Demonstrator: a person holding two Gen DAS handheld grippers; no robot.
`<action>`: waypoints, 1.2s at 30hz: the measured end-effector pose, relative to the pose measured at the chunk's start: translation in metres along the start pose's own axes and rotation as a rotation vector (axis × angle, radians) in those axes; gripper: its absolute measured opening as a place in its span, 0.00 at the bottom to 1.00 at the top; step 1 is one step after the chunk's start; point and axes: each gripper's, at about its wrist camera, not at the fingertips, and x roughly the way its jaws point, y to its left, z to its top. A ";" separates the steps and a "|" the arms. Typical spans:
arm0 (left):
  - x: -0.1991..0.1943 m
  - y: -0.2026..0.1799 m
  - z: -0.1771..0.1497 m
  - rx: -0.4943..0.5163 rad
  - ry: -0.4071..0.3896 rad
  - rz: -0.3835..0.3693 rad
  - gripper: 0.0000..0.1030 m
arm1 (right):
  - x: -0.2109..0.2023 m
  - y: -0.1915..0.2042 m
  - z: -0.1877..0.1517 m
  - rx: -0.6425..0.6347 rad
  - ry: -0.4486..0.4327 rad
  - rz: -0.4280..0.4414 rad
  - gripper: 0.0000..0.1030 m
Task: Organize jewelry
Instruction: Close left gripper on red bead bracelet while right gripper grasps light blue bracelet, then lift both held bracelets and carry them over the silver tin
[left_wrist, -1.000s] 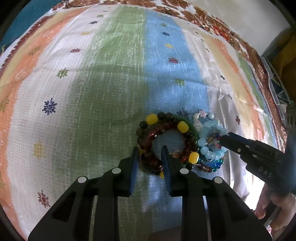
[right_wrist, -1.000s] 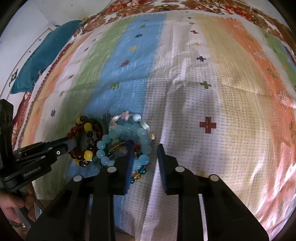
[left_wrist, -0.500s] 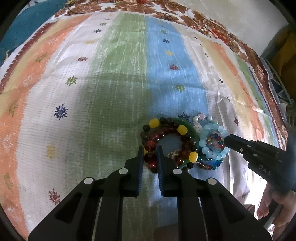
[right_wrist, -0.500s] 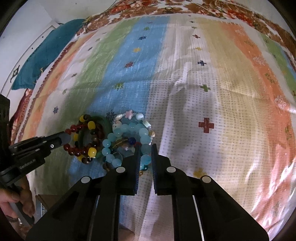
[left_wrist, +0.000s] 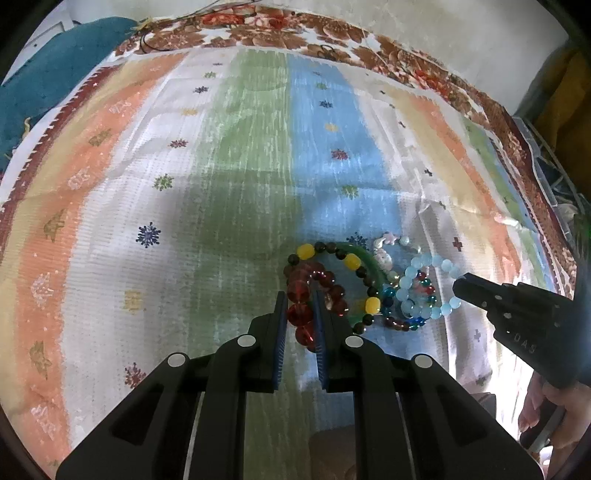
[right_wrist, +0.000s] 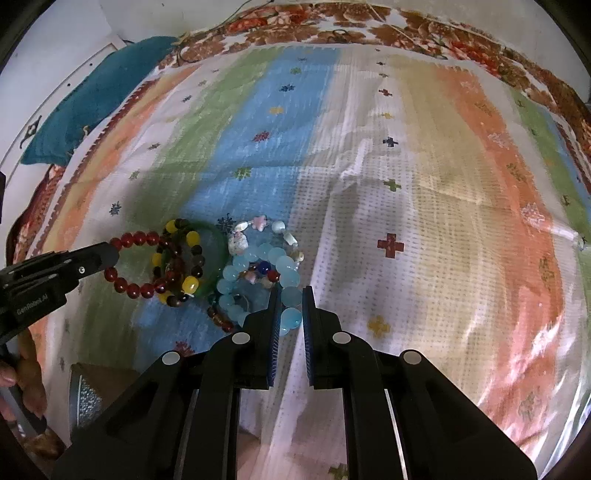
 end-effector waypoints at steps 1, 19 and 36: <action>-0.003 -0.001 -0.001 -0.002 -0.007 0.008 0.13 | -0.003 0.001 -0.001 -0.003 -0.003 -0.002 0.12; -0.055 -0.028 -0.008 0.055 -0.107 0.079 0.13 | -0.056 0.027 -0.013 -0.076 -0.088 -0.030 0.12; -0.094 -0.064 -0.031 0.155 -0.190 0.103 0.13 | -0.106 0.044 -0.024 -0.116 -0.186 0.012 0.12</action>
